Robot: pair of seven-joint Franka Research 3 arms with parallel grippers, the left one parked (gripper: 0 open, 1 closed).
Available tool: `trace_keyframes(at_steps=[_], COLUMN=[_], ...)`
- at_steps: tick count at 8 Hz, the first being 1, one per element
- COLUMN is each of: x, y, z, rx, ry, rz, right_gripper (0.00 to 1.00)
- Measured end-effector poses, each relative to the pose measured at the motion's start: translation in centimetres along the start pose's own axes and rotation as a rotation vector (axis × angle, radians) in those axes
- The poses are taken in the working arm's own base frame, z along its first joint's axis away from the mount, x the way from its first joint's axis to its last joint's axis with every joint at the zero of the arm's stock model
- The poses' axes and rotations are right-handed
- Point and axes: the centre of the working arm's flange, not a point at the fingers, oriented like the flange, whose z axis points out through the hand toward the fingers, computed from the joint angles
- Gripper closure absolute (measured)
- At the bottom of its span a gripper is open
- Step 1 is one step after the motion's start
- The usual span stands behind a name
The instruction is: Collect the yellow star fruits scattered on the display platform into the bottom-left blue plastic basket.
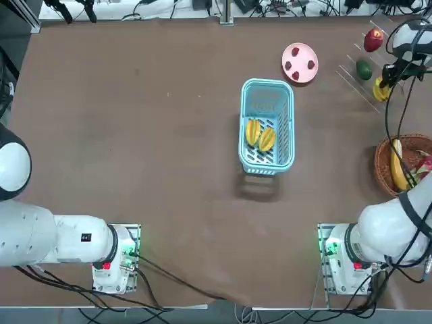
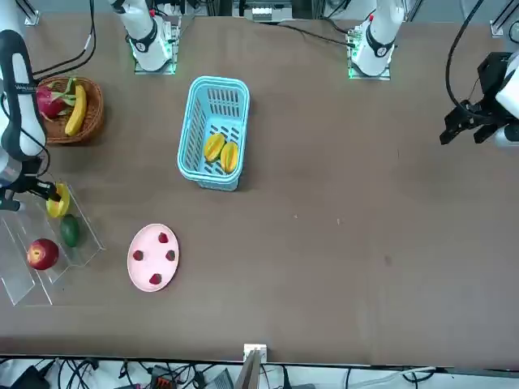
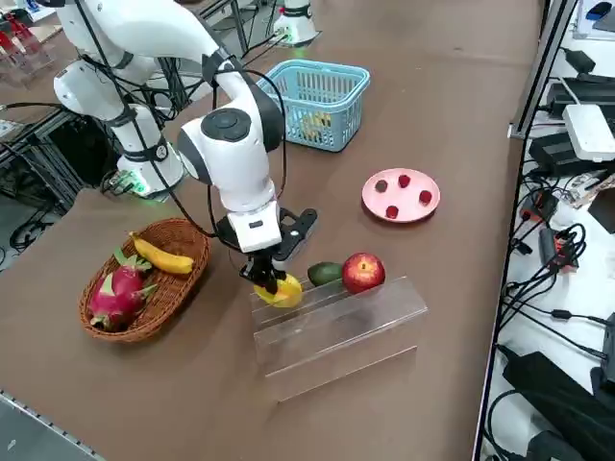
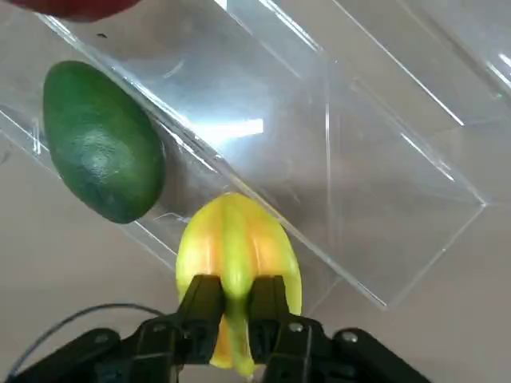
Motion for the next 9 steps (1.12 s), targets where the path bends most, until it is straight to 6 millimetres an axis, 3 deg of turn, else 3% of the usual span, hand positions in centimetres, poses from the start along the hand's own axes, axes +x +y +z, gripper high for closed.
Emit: trace_keyframes(at_steps=[3, 4, 6, 7, 8, 9], x=[0.4, 0.4, 0.0, 0.0, -0.2, -0.9], y=[0.0, -0.1, -2.0, -5.4, -10.5, -17.1], z=[-1.1, -2.7, -8.8, -12.4, -15.6, -18.7], rx=[0.021, 0.047, 0.109, 0.118, 0.111, 0.091], ry=[-0.046, -0.095, -0.211, -0.254, -0.287, -0.320], rz=[-0.004, -0.005, 0.059, 0.129, 0.186, 0.231], right_gripper=[0.78, 0.78, 0.78, 0.78, 0.78, 0.78])
